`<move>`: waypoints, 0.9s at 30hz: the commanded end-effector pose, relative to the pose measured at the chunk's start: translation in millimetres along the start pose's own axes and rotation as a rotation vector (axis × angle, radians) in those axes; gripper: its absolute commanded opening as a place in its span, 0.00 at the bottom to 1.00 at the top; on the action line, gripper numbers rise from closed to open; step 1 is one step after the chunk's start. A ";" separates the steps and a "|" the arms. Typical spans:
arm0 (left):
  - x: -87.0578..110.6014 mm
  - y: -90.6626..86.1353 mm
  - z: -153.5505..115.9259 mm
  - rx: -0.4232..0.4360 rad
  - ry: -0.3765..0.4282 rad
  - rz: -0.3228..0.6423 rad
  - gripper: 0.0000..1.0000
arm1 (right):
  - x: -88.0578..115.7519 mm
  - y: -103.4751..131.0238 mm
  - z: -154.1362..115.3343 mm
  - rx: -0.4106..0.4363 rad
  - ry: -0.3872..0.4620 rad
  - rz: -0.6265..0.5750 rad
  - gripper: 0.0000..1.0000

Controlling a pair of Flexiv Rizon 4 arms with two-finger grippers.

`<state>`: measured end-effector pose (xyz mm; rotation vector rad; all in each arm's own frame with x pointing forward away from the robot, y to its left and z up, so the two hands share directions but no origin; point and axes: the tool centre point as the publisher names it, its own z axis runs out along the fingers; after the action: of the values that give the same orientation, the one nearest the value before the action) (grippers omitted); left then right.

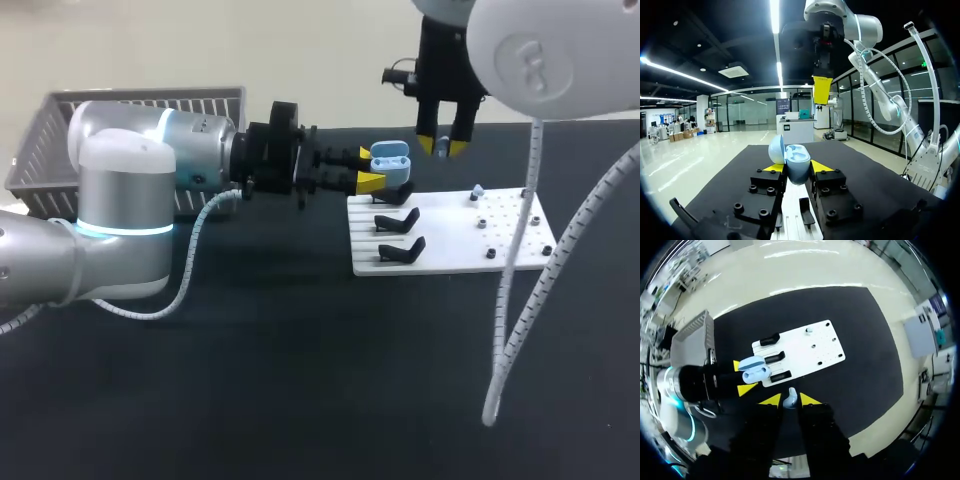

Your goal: Pick up each earbud case from the left stands, insert the matching earbuds, close the lid, and place the case in the box.

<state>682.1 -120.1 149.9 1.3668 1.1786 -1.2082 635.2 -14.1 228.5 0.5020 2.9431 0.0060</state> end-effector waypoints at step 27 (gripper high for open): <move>0.8 -1.8 0.1 -0.007 -0.003 0.004 0.00 | -10.9 27.1 7.7 -0.071 0.057 0.181 0.00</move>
<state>682.1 -120.0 150.0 1.3668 1.1786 -1.2081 655.1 5.4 225.9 0.7464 2.9362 0.1502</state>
